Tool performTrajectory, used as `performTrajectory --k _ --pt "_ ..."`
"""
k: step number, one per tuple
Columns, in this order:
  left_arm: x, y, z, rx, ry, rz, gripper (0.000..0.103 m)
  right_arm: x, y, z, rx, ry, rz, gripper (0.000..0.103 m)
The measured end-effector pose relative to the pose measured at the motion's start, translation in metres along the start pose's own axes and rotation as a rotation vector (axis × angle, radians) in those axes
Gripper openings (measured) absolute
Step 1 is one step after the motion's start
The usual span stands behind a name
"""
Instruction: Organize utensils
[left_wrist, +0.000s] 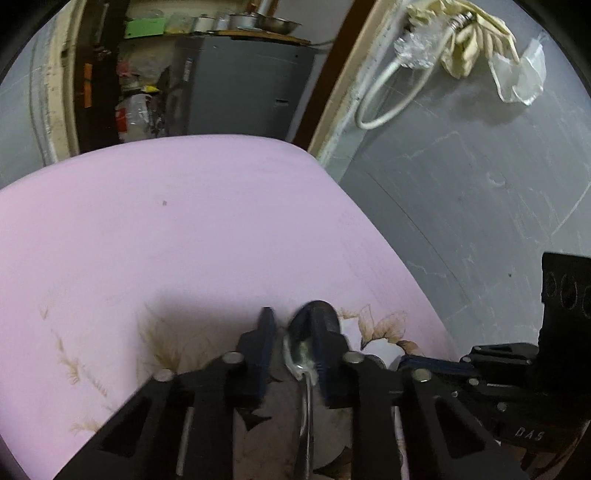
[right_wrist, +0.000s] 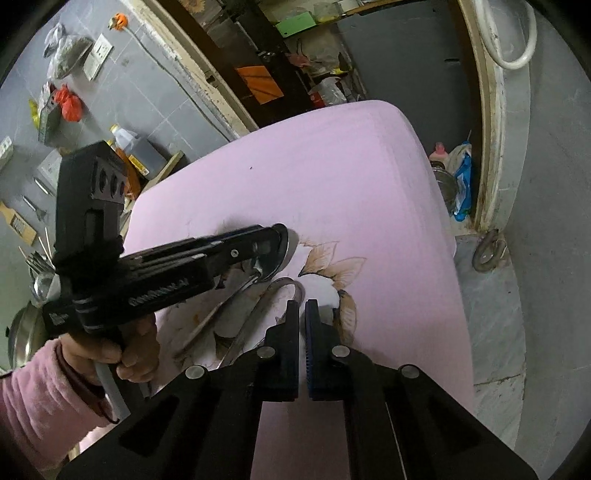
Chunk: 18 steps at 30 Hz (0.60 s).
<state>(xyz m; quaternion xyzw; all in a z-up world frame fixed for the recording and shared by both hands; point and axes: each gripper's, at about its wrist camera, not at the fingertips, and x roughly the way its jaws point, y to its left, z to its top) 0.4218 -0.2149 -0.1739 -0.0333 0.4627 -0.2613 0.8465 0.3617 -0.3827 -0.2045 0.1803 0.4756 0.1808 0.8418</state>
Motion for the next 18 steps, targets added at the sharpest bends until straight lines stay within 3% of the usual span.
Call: performTrajectory --k 2,7,12,18 --pt "0.000 -0.001 -0.001 0.013 0.004 0.014 0.006 0.000 -0.001 -0.001 0.021 -0.003 0.014 0.003" --pt "-0.005 0.004 -0.002 0.017 0.008 0.010 0.005 0.006 0.005 -0.003 0.021 0.012 0.027 0.005" --pt "-0.010 0.006 -0.006 0.022 0.005 0.026 0.004 0.010 0.013 0.002 0.029 0.022 0.003 0.024" --pt "-0.015 0.010 -0.010 0.017 -0.001 0.034 0.003 0.010 0.019 0.005 -0.002 0.033 -0.045 0.024"
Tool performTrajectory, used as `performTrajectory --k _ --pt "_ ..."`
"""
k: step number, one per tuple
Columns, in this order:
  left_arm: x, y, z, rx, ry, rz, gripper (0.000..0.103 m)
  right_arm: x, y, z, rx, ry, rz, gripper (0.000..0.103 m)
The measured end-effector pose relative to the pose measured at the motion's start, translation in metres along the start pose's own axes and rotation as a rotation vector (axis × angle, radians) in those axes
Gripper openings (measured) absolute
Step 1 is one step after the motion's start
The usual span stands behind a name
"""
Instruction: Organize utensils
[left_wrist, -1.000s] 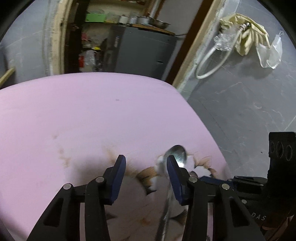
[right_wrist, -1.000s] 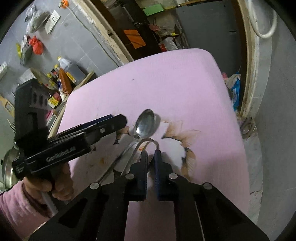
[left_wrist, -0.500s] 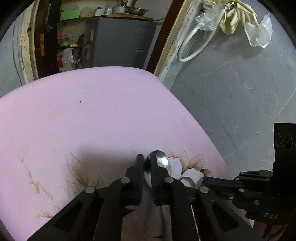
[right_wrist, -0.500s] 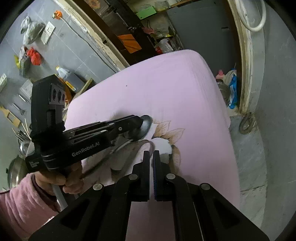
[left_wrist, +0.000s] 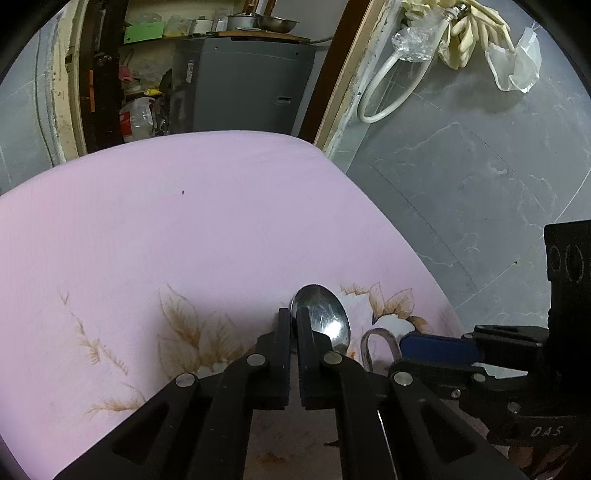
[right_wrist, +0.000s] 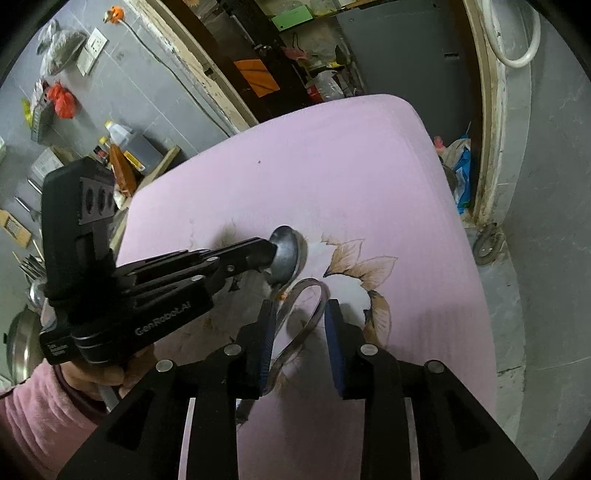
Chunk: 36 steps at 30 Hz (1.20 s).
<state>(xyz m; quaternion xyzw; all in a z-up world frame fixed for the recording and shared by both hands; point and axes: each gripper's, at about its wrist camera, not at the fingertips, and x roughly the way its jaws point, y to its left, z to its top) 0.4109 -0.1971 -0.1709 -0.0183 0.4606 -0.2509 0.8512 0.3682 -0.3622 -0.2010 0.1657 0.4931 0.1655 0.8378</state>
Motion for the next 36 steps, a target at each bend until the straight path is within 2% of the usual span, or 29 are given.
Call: performTrajectory --k 7,19,29,36 --pt "0.000 -0.001 -0.001 0.010 0.002 0.001 0.001 -0.002 -0.004 0.007 0.021 -0.006 -0.027 0.024" --pt "0.004 0.005 0.007 -0.058 0.019 -0.076 0.001 0.006 -0.001 0.011 0.005 0.030 -0.091 0.006" --pt "0.017 0.002 0.013 -0.043 0.074 -0.116 0.002 0.003 -0.005 0.009 0.023 0.026 -0.066 0.005" --pt "0.012 0.003 0.013 -0.040 0.089 -0.125 0.005 0.001 -0.007 0.006 0.021 0.025 -0.065 0.005"
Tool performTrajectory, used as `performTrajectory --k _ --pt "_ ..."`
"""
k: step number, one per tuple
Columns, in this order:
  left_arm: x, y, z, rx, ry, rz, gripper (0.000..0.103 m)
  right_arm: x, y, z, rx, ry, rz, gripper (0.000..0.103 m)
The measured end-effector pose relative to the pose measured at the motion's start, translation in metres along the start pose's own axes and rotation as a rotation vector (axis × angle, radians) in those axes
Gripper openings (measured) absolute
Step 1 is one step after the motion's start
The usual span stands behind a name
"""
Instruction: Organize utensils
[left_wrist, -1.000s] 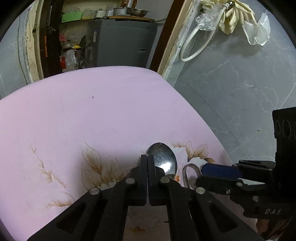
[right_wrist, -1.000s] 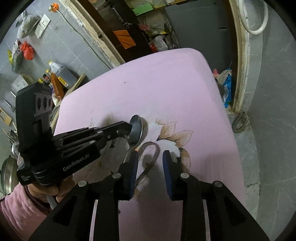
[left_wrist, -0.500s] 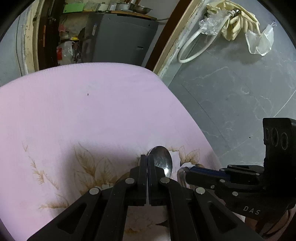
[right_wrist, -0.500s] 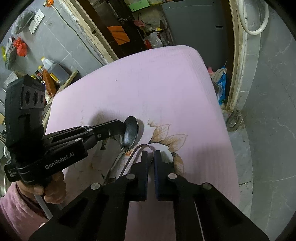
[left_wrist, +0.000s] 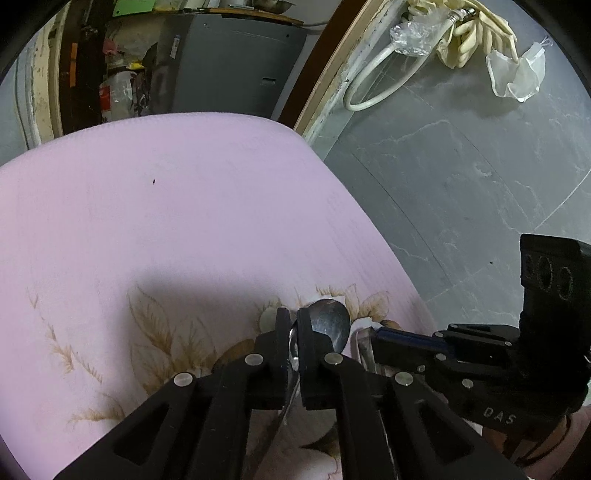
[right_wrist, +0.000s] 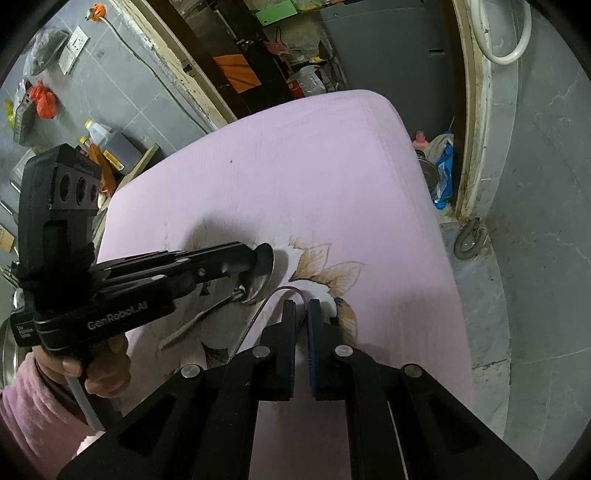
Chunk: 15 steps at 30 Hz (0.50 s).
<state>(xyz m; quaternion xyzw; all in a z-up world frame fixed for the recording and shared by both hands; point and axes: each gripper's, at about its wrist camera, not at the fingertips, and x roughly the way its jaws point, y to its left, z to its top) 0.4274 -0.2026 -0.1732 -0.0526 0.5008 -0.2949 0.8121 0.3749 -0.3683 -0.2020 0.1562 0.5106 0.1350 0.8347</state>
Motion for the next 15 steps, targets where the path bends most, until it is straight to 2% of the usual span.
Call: performTrajectory --k 3,6,7,8,15 --pt "-0.004 -0.004 -0.004 0.023 0.004 0.007 0.013 -0.002 -0.002 0.000 0.002 -0.002 0.000 0.005" --pt "-0.009 -0.010 -0.008 0.049 -0.006 0.000 0.034 -0.003 -0.003 -0.001 0.001 -0.006 -0.005 0.005" --pt "-0.011 -0.012 -0.009 0.061 -0.014 0.004 0.047 -0.005 -0.003 -0.002 0.000 -0.007 -0.009 0.005" --pt "-0.013 -0.014 -0.010 0.076 -0.027 0.013 0.052 -0.006 -0.003 -0.002 0.000 -0.008 -0.010 0.005" --pt "-0.001 -0.018 -0.003 0.109 -0.009 0.037 0.051 -0.013 -0.007 -0.004 -0.010 -0.017 -0.025 0.006"
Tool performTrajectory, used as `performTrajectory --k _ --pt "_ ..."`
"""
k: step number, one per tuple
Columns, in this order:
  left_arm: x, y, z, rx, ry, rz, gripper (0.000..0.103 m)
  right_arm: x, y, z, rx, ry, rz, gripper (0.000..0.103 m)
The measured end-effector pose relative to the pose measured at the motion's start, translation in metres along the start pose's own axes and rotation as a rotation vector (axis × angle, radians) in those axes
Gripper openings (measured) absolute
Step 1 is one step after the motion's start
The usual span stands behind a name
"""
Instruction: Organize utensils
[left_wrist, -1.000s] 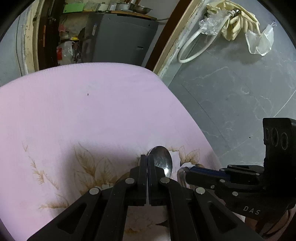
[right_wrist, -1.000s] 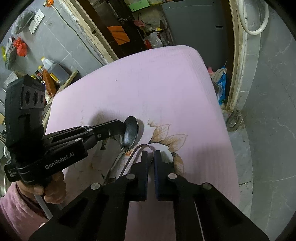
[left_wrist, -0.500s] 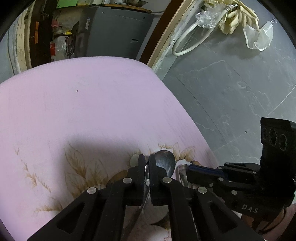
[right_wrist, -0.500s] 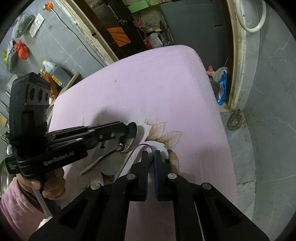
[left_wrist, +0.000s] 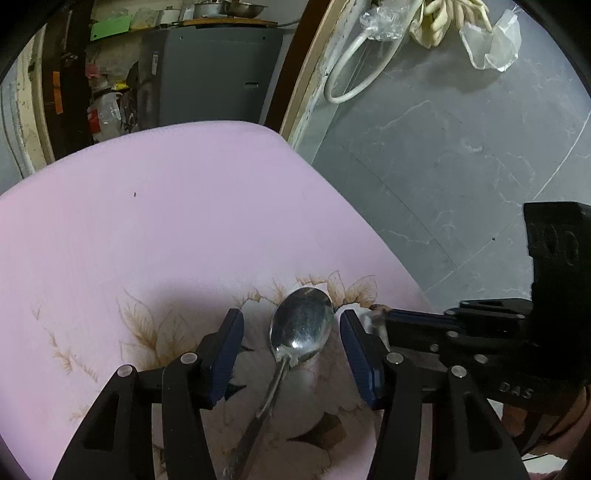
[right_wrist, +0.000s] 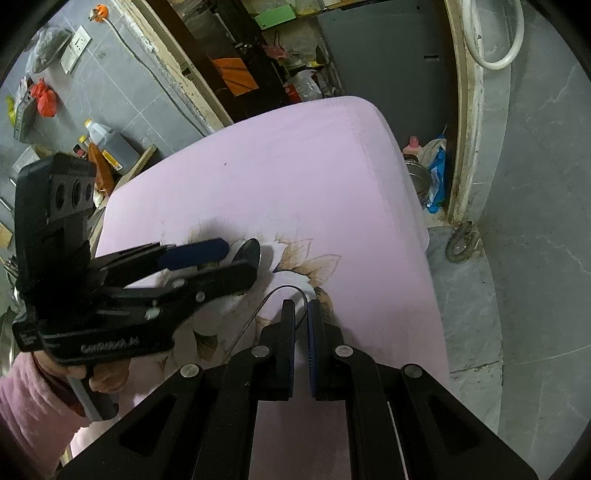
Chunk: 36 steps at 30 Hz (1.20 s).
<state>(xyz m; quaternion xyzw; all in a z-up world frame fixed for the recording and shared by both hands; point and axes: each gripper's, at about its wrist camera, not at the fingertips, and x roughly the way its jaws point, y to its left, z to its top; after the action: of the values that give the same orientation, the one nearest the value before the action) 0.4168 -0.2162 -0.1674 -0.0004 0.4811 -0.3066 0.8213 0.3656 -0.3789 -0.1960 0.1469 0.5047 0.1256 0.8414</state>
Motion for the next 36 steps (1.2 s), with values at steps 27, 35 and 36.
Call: performTrajectory --k 27,35,36 --pt "-0.040 -0.031 -0.012 0.081 -0.112 0.125 0.033 -0.036 0.006 -0.012 0.035 -0.176 0.070 0.003" --pt "-0.088 -0.039 -0.027 0.071 -0.249 0.205 0.033 -0.071 0.030 -0.017 -0.026 -0.301 0.072 0.002" --pt "-0.095 -0.040 -0.030 0.076 -0.267 0.220 0.033 -0.075 0.034 -0.018 -0.033 -0.312 0.071 0.002"
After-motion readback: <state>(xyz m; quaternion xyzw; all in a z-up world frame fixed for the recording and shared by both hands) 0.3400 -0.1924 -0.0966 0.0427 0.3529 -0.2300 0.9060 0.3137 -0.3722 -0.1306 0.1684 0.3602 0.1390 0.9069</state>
